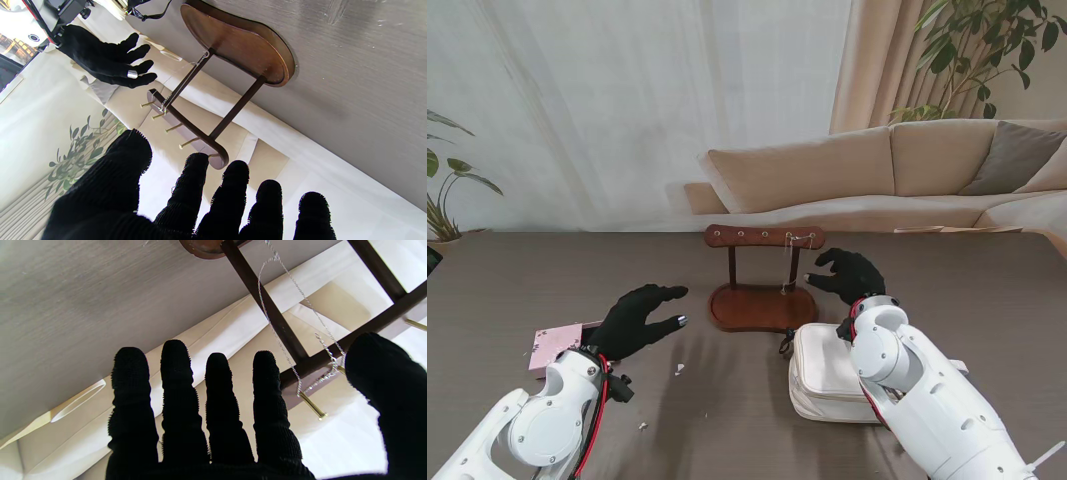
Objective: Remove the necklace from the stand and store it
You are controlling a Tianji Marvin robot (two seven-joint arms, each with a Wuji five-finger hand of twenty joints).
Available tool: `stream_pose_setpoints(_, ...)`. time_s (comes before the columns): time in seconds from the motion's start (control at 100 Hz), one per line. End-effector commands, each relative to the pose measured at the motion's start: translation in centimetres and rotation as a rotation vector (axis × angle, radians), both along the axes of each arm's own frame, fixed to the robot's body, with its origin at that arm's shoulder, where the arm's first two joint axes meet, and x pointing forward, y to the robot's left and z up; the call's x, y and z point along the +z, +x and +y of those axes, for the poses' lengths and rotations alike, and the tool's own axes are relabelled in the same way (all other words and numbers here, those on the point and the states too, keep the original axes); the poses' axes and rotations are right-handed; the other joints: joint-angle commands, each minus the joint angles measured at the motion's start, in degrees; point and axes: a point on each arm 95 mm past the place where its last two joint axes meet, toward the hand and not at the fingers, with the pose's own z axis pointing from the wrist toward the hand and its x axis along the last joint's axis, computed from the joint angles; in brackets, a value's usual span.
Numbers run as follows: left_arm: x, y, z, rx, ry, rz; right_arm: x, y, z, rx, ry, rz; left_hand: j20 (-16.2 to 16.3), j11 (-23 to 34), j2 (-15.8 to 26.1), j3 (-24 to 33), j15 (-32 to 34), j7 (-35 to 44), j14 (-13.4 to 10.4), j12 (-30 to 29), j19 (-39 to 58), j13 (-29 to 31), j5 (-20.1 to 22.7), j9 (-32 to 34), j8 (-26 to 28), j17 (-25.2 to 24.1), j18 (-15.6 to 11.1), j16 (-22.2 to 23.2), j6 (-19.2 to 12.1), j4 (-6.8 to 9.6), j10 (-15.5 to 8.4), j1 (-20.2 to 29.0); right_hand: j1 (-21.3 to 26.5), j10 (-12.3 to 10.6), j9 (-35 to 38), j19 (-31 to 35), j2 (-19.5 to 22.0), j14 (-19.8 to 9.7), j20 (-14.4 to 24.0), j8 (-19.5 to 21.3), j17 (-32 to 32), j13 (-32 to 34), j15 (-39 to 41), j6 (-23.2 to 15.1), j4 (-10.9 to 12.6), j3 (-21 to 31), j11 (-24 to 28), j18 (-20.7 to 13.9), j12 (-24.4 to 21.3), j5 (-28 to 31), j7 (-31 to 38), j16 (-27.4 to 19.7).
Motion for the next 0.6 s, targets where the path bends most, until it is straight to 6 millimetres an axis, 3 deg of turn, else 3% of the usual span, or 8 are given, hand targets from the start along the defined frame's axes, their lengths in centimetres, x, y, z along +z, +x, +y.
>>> stream_pose_setpoints(0.0,0.0,-0.1,-0.3,-0.018,-0.001,0.016,-0.7,0.0,1.0,0.003,0.009,0.023,-0.1,-0.1,0.8,-0.9,0.4,0.1,0.1,0.0,-0.2,0.8,0.3,0.6,-0.1,-0.7,-0.6,0.2,-0.8,1.88,0.3,-0.3,-2.1,1.2,-0.2,1.1,-1.3,0.6,-1.3,-1.4,-12.8,-1.1,-0.1,0.4,-1.8,2.0,-0.2,0.5,-0.2,-1.6,-0.9,-0.2)
stream_pose_setpoints(0.59,-0.2,0.1,-0.7,-0.04,0.006,0.039,-2.5,2.4,4.3,-0.157,0.035,0.024,-0.2,-0.1,1.0,-1.6,0.7,0.3,0.3,0.1,-0.2,0.9,1.3,1.2,0.0,-0.6,-0.5,0.4,-0.2,1.98,0.5,-0.2,-3.6,1.6,-3.1,1.5,-3.5,1.2,-2.3,-3.9,-14.2,-2.7,1.4,0.6,-4.3,4.8,2.4,-0.5,-1.0,-9.5,1.3,-0.8)
